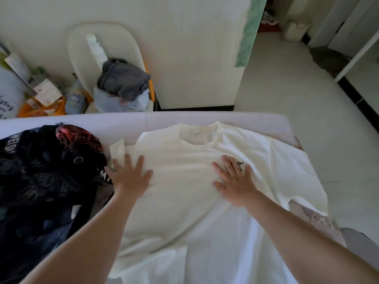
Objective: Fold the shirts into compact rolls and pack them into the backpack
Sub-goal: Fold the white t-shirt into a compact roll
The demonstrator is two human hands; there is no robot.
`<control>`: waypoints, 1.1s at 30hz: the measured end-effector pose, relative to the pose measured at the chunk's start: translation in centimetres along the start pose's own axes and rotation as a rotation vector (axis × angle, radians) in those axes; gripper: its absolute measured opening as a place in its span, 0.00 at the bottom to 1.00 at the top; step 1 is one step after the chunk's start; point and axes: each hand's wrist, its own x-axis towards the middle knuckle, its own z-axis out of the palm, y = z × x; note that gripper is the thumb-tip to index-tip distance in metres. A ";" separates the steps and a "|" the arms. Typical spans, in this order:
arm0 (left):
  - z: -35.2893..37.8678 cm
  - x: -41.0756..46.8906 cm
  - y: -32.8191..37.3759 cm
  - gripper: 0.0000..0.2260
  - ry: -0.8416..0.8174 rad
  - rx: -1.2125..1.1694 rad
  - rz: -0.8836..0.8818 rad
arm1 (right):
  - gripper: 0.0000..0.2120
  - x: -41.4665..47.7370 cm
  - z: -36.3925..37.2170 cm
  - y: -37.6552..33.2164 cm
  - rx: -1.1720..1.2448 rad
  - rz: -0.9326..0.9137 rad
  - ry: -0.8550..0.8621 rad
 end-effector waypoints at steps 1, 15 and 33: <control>-0.1 0.3 -0.7 0.30 -0.012 0.020 -0.044 | 0.32 0.3 -0.3 0.2 -0.008 0.002 -0.012; 7.4 -13.3 2.9 0.28 0.143 -0.163 0.542 | 0.28 -11.3 6.1 -9.2 0.167 -0.009 0.347; 10.0 -27.2 -5.0 0.33 0.031 -0.225 0.885 | 0.36 -28.6 8.2 -10.0 0.219 0.076 0.092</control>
